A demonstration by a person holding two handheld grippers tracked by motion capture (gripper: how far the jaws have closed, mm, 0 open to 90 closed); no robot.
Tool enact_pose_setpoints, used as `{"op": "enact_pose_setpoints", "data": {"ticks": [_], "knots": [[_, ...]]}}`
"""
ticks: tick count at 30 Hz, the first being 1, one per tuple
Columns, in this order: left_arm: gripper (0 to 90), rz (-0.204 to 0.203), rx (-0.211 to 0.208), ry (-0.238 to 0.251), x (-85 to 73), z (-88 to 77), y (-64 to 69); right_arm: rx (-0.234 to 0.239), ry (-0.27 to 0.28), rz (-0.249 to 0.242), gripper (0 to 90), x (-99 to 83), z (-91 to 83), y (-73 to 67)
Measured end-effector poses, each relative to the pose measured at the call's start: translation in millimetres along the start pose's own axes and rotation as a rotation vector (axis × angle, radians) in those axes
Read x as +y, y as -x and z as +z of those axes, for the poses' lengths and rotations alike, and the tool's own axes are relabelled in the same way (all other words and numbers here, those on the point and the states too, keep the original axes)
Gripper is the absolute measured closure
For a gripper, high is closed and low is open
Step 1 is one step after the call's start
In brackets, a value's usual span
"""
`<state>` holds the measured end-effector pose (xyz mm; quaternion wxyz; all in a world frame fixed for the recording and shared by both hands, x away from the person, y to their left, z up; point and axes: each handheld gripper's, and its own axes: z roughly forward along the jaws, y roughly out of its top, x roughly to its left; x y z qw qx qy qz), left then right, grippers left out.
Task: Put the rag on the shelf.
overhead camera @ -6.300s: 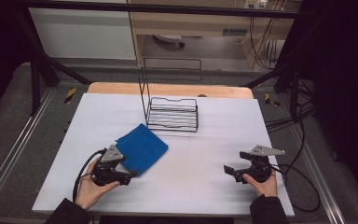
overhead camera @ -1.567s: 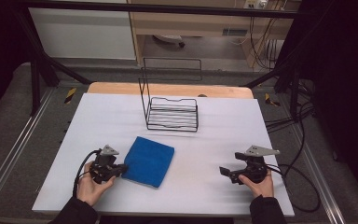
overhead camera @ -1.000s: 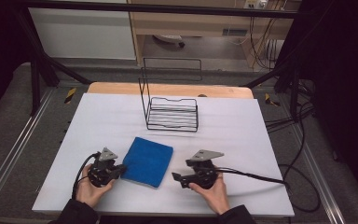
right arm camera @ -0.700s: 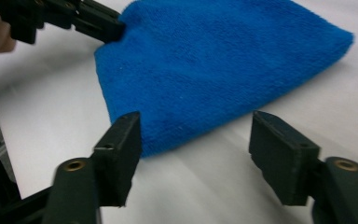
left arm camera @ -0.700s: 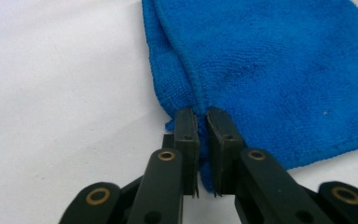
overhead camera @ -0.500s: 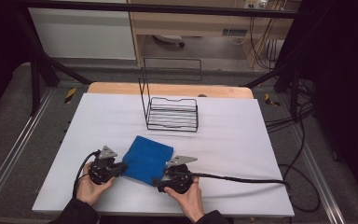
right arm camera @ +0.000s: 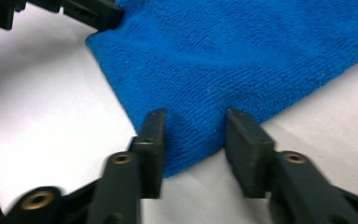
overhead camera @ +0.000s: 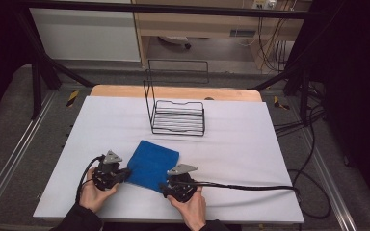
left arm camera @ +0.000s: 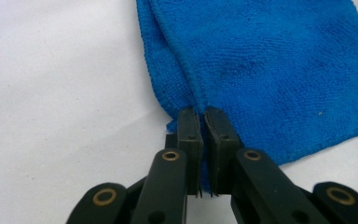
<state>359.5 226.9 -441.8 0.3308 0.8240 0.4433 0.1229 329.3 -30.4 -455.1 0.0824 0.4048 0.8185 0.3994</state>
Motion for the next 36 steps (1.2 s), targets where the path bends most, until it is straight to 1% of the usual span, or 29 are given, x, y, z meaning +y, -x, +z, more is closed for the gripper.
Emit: {"op": "enact_pose_setpoints", "data": {"ticks": [3, 4, 5, 6, 7, 8, 10, 11, 12, 13, 14, 17, 20, 21, 22, 23, 25, 27, 29, 31, 33, 34, 35, 36], "knots": [[85.8, -0.016, -0.009, 0.001, -0.2, -0.3, -0.7, -0.008, -0.002, -0.006, 77.1, -0.1, 1.3, -1.0], [85.8, -0.020, -0.011, 0.003, -0.4, -0.6, -0.8, 0.013, -0.004, 0.002, 85.8, 0.0, 1.1, 2.4], [85.8, -0.022, -0.013, 0.001, -0.4, -1.2, -1.1, 0.030, -0.004, 0.023, 87.2, -0.4, 1.2, 3.8], [85.9, -0.027, -0.017, 0.000, -0.5, -1.7, -1.1, 0.041, -0.007, 0.028, 88.0, -0.1, 1.0, 5.5], [85.9, -0.031, -0.021, 0.003, -0.8, -2.2, -1.1, 0.041, -0.007, 0.028, 88.0, -0.1, 1.0, 5.5], [85.9, -0.035, -0.024, 0.004, -1.1, -2.9, -0.9, 0.057, -0.013, 0.038, 88.5, 0.8, 0.2, 7.7], [86.0, -0.043, -0.040, 0.006, -1.4, -4.2, 0.3, 0.070, -0.019, 0.040, 88.9, 2.6, -2.6, 11.7], [86.0, -0.044, -0.049, 0.008, -1.3, -4.9, 1.5, 0.081, -0.018, 0.042, 89.1, 4.9, -8.2, 16.1], [86.0, -0.047, -0.059, 0.013, -1.1, -5.4, 3.3, 0.081, -0.018, 0.042, 89.1, 4.9, -8.2, 16.1], [85.9, -0.050, -0.073, 0.016, -0.9, -5.8, 5.5, 0.088, -0.017, 0.043, 89.2, 7.6, -16.5, 20.7], [85.9, -0.052, -0.085, 0.017, -0.7, -6.2, 8.0, 0.088, -0.017, 0.043, 89.2, 7.6, -16.5, 20.7], [85.9, -0.046, -0.120, 0.022, -0.1, -6.9, 19.1, 0.091, -0.020, 0.043, 89.3, 10.6, -30.3, 27.8], [85.7, -0.027, -0.144, 0.021, 0.2, -5.3, 30.7, 0.087, -0.051, 0.032, 89.2, 10.1, -41.3, 33.9], [85.6, -0.028, -0.158, 0.022, 0.2, -4.7, 33.9, 0.084, -0.057, 0.028, 89.2, 9.0, -44.6, 35.4], [85.3, -0.028, -0.166, 0.020, 0.4, -4.7, 36.6, 0.076, -0.076, 0.020, 89.2, 5.9, -51.1, 38.7], [85.1, -0.032, -0.190, 0.021, 0.1, -3.8, 40.1, 0.075, -0.081, 0.019, 89.1, 3.8, -54.7, 40.6], [84.8, -0.022, -0.207, 0.018, -0.3, -2.0, 46.9, 0.082, -0.090, 0.023, 89.0, 1.6, -57.6, 43.2], [84.0, 0.000, -0.212, 0.017, -0.5, 0.3, 53.6, 0.083, -0.101, 0.027, 88.9, -2.2, -61.5, 47.8], [83.3, 0.021, -0.203, 0.015, -0.1, 1.8, 58.0, 0.074, -0.118, 0.014, 88.7, -5.7, -62.3, 51.3], [81.1, 0.035, -0.189, 0.007, -0.1, 2.4, 59.0, 0.071, -0.125, 0.009, 88.0, -8.8, -60.5, 53.2], [76.7, 0.043, -0.174, 0.018, -0.4, 0.0, 57.3, 0.081, -0.129, 0.009, 86.0, -11.5, -58.3, 53.9], [74.3, 0.042, -0.169, 0.030, -0.4, -2.5, 55.6, 0.092, -0.125, 0.009, 83.5, -12.5, -58.0, 54.4], [71.7, 0.045, -0.162, 0.048, -0.4, -5.7, 53.7, 0.099, -0.117, 0.008, 79.0, -12.9, -58.3, 55.2], [68.5, 0.047, -0.158, 0.067, -0.2, -9.0, 51.5, 0.099, -0.100, 0.008, 74.8, -12.9, -59.5, 56.3]]}}
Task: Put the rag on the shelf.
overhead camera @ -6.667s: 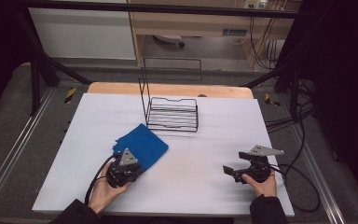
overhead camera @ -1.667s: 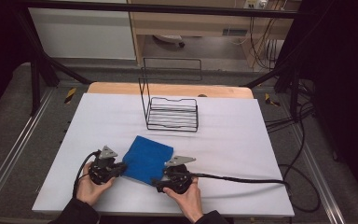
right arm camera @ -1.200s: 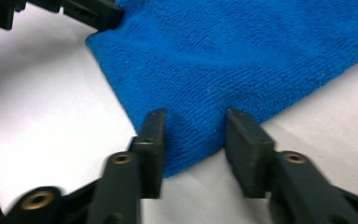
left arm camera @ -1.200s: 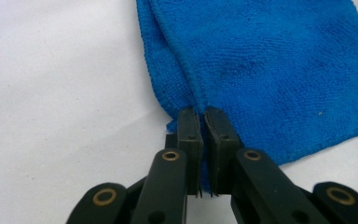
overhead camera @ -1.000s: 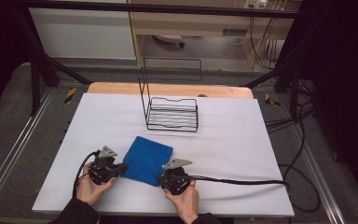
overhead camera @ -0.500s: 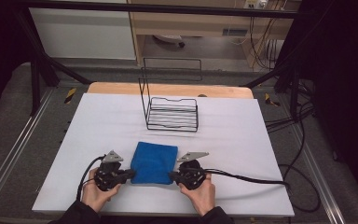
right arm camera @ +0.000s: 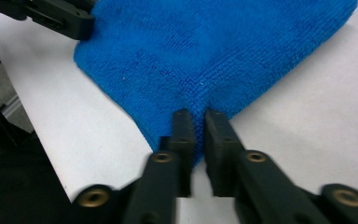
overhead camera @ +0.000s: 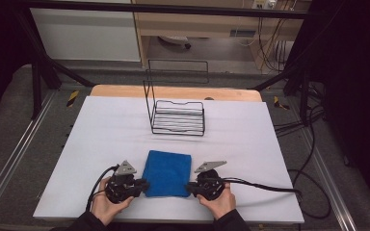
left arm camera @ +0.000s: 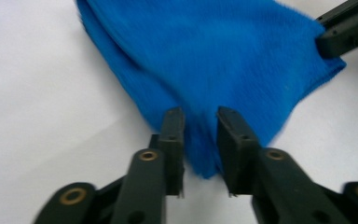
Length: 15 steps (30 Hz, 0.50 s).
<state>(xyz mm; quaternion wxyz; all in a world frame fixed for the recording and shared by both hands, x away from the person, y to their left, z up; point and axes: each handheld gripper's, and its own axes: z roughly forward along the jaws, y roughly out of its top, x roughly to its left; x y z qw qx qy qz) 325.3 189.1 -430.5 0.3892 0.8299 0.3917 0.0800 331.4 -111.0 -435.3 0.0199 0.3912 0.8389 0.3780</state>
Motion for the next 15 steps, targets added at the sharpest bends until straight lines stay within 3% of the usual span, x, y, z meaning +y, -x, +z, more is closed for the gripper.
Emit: {"op": "enact_pose_setpoints", "data": {"ticks": [1, 2, 4, 5, 6, 10, 12, 15], "knots": [[64.2, 0.005, 0.002, 0.014, 0.4, -3.4, -1.9, 0.001, 0.020, -0.014, 71.0, 0.2, -1.7, 1.6], [53.8, 0.011, 0.009, 0.022, 1.0, -6.5, -3.9, 0.007, 0.069, -0.024, 57.2, 1.7, -6.3, 4.7], [49.4, 0.026, 0.020, 0.041, 2.9, -10.8, -8.7, 0.005, 0.094, -0.033, 54.0, 2.9, -8.5, 6.8], [41.5, 0.029, 0.026, 0.045, 4.5, -12.2, -11.7, 0.002, 0.127, -0.044, 42.1, 6.5, -13.1, 11.0], [41.5, 0.028, 0.027, 0.045, 6.6, -13.1, -14.9, 0.002, 0.127, -0.044, 42.1, 6.5, -13.1, 11.0], [27.0, 0.012, 0.036, 0.066, 16.5, -15.0, -26.4, -0.024, 0.189, -0.079, 22.6, 13.7, -19.4, 23.2], [17.8, 0.005, 0.044, 0.070, 21.7, -14.8, -30.6, -0.034, 0.190, -0.077, 13.8, 17.4, -21.6, 34.5], [14.6, 0.017, 0.062, 0.080, 28.2, -14.2, -35.1, -0.040, 0.191, -0.070, 11.6, 18.5, -23.2, 41.6]]}}
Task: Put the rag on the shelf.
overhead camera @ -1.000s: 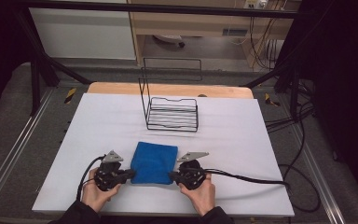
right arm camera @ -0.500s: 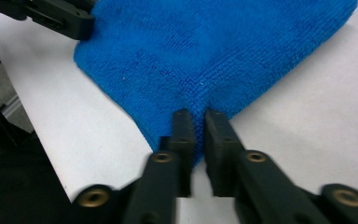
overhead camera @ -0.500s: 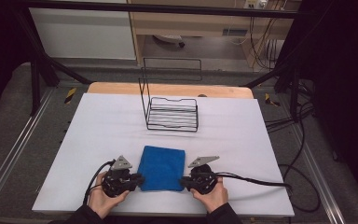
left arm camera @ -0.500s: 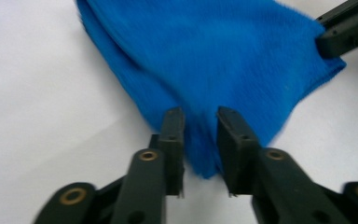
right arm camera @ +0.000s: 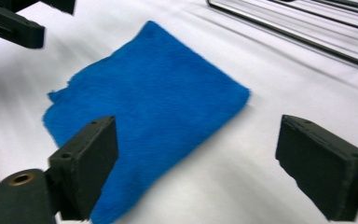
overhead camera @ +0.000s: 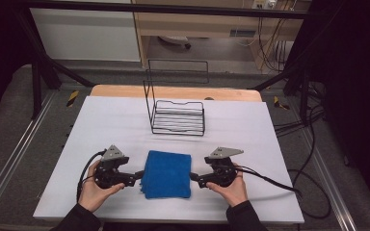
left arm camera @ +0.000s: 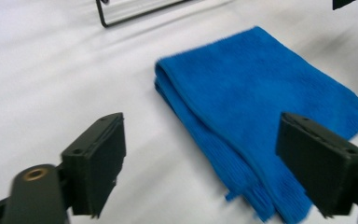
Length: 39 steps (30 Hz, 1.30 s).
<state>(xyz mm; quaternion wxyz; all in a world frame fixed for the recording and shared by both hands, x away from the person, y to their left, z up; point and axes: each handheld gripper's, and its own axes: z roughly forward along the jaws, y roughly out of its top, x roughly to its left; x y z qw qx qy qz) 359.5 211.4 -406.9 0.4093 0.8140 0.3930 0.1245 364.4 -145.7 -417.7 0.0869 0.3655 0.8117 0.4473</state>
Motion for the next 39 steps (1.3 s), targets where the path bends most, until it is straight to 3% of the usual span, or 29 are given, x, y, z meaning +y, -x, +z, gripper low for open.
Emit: {"op": "enact_pose_setpoints", "data": {"ticks": [8, 12, 15, 22, 24, 26, 28, 39], "knots": [[10.4, -0.005, 0.024, -0.001, 18.4, 9.5, -10.4, -0.037, 0.016, 0.005, 4.9, -3.5, -7.5, 21.0], [10.4, -0.006, 0.043, -0.003, 29.5, 19.1, -14.1, -0.045, 0.038, 0.027, 3.7, -7.8, -10.8, 25.0], [11.9, 0.015, 0.068, -0.008, 36.3, 28.5, -16.6, -0.050, 0.038, 0.019, 3.4, -10.5, -11.4, 25.1], [26.8, 0.001, 0.061, -0.072, 43.6, 58.6, -13.8, -0.046, 0.028, 0.019, 4.5, -14.4, -9.8, 21.9], [36.1, -0.011, 0.059, -0.089, 42.9, 67.0, -15.8, -0.043, 0.023, 0.018, 5.1, -14.8, -9.4, 21.7], [44.9, -0.050, 0.035, -0.105, 40.7, 74.2, -19.1, -0.044, 0.022, 0.020, 5.3, -15.4, -9.0, 21.0], [52.8, -0.056, 0.033, -0.123, 37.3, 79.6, -20.7, -0.042, 0.017, 0.021, 5.8, -15.4, -9.1, 20.9], [67.9, -0.041, 0.031, -0.126, 30.0, 92.0, -16.8, -0.026, 0.011, 0.024, 7.0, -14.7, -6.8, 22.1]]}}
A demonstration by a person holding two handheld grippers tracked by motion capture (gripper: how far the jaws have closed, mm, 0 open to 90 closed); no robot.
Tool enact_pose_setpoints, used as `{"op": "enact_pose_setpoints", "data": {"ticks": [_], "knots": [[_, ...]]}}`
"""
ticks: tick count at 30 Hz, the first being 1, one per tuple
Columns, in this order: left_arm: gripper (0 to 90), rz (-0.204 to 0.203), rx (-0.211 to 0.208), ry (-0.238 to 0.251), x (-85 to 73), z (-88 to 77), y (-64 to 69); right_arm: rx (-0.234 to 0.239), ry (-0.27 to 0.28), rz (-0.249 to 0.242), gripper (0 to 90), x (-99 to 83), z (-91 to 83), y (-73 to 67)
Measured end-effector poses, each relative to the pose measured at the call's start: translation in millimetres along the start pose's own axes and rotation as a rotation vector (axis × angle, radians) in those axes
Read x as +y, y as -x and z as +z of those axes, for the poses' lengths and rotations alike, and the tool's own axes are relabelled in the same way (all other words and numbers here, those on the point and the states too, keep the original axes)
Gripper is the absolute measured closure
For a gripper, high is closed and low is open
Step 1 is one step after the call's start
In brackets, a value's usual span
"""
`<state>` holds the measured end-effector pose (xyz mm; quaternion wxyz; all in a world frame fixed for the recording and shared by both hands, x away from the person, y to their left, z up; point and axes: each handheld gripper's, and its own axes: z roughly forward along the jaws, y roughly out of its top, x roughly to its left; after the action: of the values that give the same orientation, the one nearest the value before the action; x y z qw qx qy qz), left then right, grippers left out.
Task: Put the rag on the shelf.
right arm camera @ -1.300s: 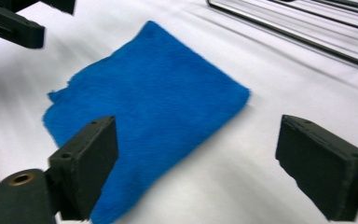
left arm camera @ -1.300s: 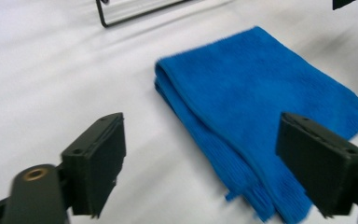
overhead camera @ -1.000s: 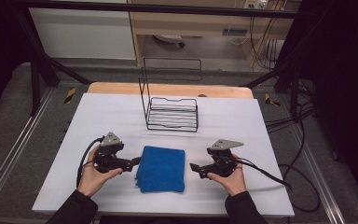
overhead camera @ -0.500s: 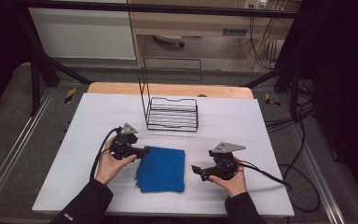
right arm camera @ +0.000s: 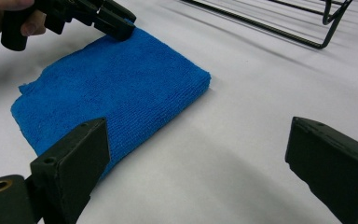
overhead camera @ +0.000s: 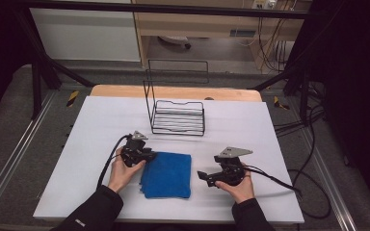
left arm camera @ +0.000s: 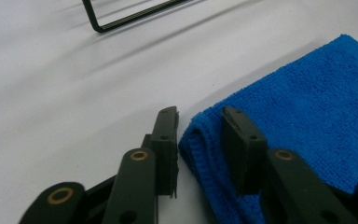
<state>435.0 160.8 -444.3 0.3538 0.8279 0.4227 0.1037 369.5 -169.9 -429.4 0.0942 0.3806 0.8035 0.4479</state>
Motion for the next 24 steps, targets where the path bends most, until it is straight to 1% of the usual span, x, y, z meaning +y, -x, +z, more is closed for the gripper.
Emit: {"op": "enact_pose_setpoints", "data": {"ticks": [2, 7, 8, 11, 13, 15, 16, 18, 20, 22, 24], "knots": [[69.7, -0.004, -0.007, -0.003, 0.0, 0.0, -0.5, 0.004, 0.000, 0.006, 7.1, 0.6, 0.0, 0.2], [72.2, 0.011, -0.009, -0.008, -0.6, 0.4, 0.5, 0.013, 0.005, 0.010, 7.7, 2.1, 0.2, 1.5], [73.0, 0.007, -0.009, -0.009, -0.7, 0.3, 0.5, 0.013, 0.005, 0.014, 7.7, 2.5, 0.3, 1.9], [78.7, 0.004, -0.025, -0.016, -0.4, 0.2, 1.0, 0.008, 0.013, 0.032, 8.6, 4.5, 2.0, 3.2], [80.8, 0.006, -0.020, -0.017, -0.5, 0.2, 2.1, -0.003, 0.010, 0.026, 9.8, 7.2, 4.6, 2.8], [81.8, 0.007, -0.025, -0.017, -0.5, 0.3, 2.4, -0.006, 0.017, 0.026, 13.4, 10.4, 8.6, 2.7], [81.9, 0.007, -0.024, -0.016, -0.6, 0.4, 2.5, -0.016, 0.014, 0.024, 14.1, 12.5, 10.8, 2.2], [82.2, 0.010, -0.022, -0.014, -0.8, 0.6, 2.9, -0.038, 0.008, 0.003, 16.4, 17.8, 16.4, 2.0], [82.3, 0.011, -0.021, -0.013, -0.9, 0.7, 3.0, -0.050, 0.010, 0.006, 19.9, 23.6, 22.2, 2.0], [82.4, 0.012, -0.023, -0.013, -1.0, 0.8, 2.7, -0.056, 0.005, 0.006, 23.9, 29.4, 29.1, 2.2], [82.4, 0.024, -0.019, -0.011, -1.4, 0.8, 3.2, -0.041, 0.002, 0.008, 27.9, 34.8, 37.1, 3.1]]}}
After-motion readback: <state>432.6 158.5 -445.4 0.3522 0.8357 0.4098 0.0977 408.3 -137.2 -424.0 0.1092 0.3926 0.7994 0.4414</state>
